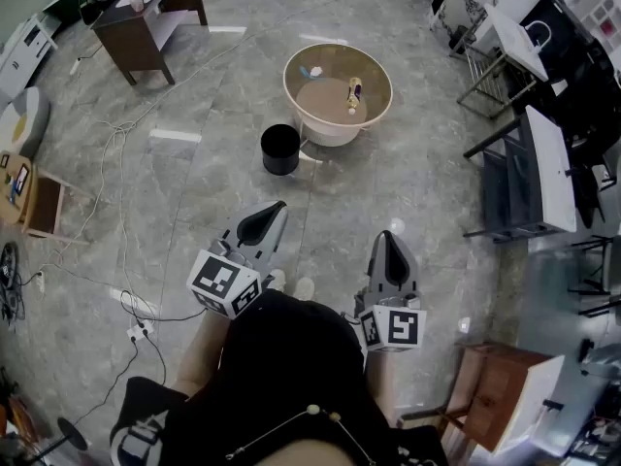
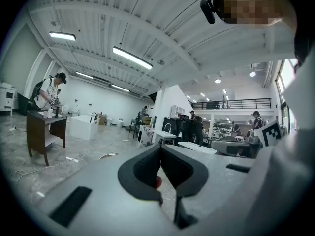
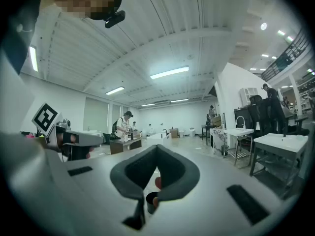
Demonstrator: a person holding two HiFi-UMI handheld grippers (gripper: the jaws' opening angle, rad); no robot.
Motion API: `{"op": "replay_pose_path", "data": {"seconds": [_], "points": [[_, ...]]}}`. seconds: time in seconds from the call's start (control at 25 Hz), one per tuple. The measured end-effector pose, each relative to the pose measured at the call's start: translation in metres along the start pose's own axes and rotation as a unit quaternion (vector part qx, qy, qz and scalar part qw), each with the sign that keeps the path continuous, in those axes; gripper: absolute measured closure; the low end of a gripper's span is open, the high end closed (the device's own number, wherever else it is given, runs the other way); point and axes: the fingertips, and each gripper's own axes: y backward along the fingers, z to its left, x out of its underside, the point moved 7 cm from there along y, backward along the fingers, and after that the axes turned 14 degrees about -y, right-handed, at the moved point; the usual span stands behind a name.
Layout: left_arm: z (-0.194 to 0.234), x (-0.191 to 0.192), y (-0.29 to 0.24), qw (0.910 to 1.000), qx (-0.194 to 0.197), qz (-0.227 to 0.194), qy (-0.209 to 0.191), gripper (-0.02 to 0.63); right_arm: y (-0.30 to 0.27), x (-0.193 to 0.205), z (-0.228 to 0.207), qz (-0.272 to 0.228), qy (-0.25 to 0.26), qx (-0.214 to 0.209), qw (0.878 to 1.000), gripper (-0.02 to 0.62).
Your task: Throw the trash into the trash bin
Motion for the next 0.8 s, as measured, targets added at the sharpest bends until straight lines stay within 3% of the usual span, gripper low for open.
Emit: {"op": "replay_pose_path", "data": {"seconds": [0.8], "points": [[0.014, 0.005, 0.001, 1.0000, 0.006, 0.002, 0.005, 0.601, -0.010, 0.008, 0.008, 0.006, -0.010, 0.003, 1.000, 0.595]]}}
